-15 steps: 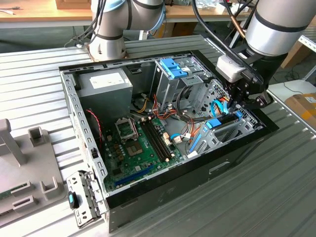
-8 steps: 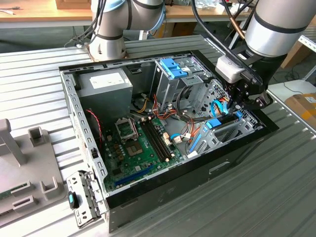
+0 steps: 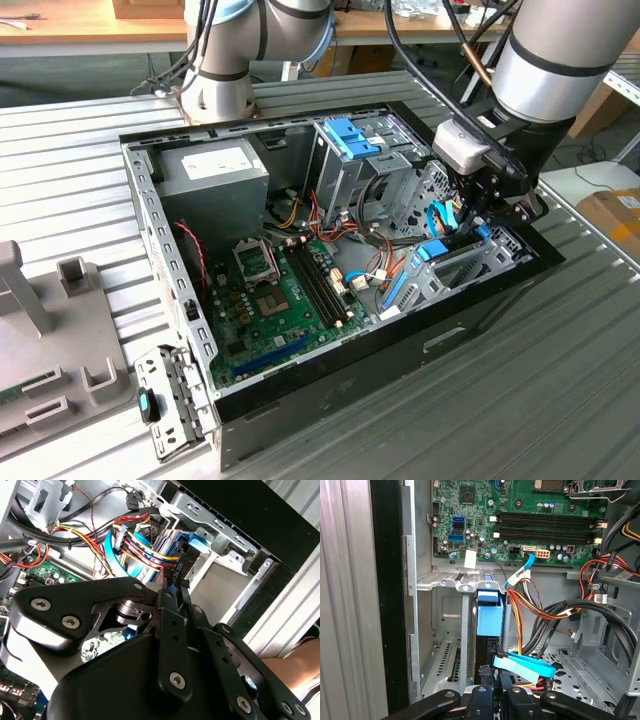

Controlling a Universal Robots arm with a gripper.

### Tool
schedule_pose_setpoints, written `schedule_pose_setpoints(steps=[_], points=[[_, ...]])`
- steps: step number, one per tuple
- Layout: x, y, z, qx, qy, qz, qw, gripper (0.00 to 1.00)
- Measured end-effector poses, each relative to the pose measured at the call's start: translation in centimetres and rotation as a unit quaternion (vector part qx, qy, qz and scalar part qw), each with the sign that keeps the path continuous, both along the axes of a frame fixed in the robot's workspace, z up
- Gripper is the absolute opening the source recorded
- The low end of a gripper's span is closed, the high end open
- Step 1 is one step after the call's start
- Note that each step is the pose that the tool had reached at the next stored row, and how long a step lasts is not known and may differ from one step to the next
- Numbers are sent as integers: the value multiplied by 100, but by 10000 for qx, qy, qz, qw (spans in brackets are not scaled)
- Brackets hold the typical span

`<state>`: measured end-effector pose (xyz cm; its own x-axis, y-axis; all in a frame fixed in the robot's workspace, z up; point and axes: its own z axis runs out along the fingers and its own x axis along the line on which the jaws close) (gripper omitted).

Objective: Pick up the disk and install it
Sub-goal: 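Insert the first disk wire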

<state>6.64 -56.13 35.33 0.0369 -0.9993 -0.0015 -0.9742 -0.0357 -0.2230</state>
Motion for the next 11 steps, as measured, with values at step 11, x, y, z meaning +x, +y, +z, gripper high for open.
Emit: schedule_pose_setpoints(steps=[11], points=[[0,-1,-62,-95,1,-29,10000,17]])
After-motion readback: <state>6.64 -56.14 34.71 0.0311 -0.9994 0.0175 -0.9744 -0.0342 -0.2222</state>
